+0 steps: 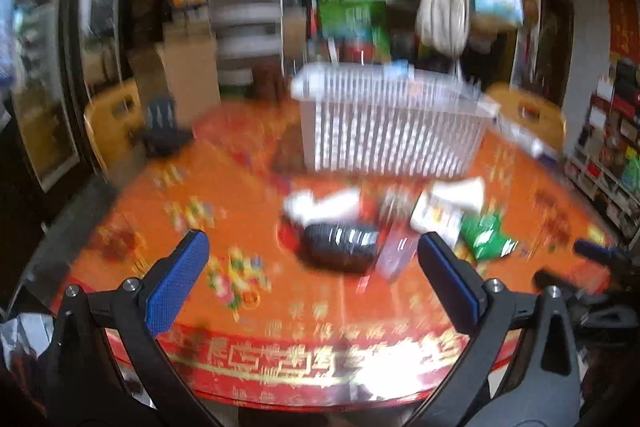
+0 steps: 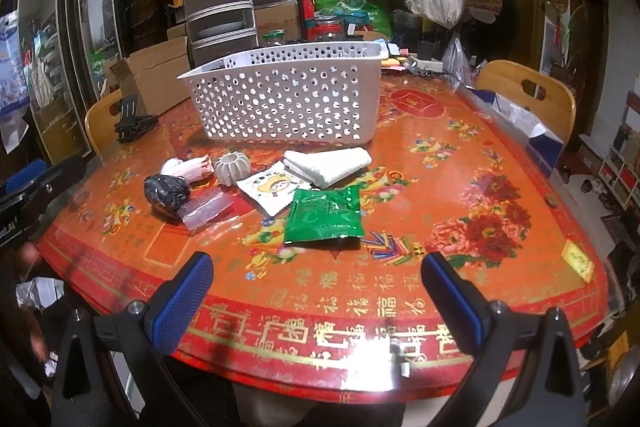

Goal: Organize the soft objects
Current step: 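Grasp the black mesh bundle with the left tool while the right tool grasps the green packet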

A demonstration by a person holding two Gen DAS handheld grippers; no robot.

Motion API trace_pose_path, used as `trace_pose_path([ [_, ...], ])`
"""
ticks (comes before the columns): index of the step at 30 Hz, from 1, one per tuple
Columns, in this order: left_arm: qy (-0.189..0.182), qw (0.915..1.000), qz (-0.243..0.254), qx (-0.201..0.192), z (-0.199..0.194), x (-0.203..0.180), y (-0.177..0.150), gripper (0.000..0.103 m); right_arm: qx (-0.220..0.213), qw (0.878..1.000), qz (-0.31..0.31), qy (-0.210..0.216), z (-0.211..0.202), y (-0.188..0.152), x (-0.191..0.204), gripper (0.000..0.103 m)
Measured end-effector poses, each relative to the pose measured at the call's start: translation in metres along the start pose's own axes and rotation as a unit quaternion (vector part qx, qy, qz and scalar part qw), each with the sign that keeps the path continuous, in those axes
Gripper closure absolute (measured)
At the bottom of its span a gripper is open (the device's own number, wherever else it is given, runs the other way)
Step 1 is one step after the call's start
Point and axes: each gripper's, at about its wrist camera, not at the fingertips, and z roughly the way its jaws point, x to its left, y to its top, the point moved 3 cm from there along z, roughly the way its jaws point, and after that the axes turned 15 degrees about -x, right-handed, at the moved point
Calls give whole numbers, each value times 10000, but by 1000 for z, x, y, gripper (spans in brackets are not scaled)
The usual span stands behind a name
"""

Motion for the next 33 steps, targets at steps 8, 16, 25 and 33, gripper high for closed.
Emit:
trace_pose_path([
  [8,-252,9980,-191,547,51,19,-17,0,310,9995,38,-38,36,-14,-9,0],
  [16,-714,9946,-72,747,80,-14,-21,0,468,9985,139,241,66,-9,-10,0],
  [25,-658,9940,-27,871,102,-15,-28,9,610,9979,-85,201,89,-7,-6,13],
  [33,-862,9914,18,982,112,-20,-34,40,654,9969,-427,70,97,-5,0,33],
])
